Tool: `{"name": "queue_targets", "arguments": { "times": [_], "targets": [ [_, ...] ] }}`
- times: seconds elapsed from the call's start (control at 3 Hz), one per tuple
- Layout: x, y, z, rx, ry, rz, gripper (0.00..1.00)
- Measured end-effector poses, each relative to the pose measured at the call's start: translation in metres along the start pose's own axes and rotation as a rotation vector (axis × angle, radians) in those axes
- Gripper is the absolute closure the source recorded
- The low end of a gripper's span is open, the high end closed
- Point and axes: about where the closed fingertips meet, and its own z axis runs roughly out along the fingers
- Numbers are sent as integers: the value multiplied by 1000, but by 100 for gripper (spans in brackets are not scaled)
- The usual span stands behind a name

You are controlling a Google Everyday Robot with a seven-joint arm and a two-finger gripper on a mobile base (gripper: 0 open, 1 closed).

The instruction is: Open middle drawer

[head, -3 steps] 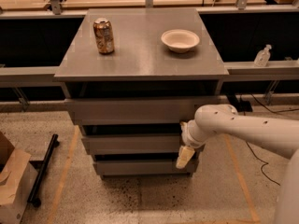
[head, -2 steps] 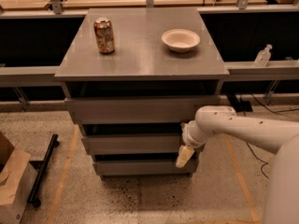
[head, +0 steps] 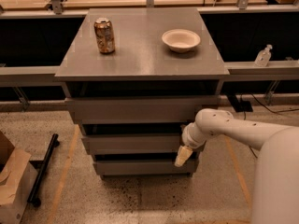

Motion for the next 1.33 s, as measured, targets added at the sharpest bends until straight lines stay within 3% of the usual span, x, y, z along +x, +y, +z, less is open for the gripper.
{"name": "queue_targets", "arguments": {
  "times": [0.67, 1.0, 1.33],
  "targets": [
    [20, -14, 48, -1, -23, 57, 0],
    [31, -8, 71, -16, -38, 103, 0],
    [28, -10, 65, -16, -38, 103, 18]
  ]
}}
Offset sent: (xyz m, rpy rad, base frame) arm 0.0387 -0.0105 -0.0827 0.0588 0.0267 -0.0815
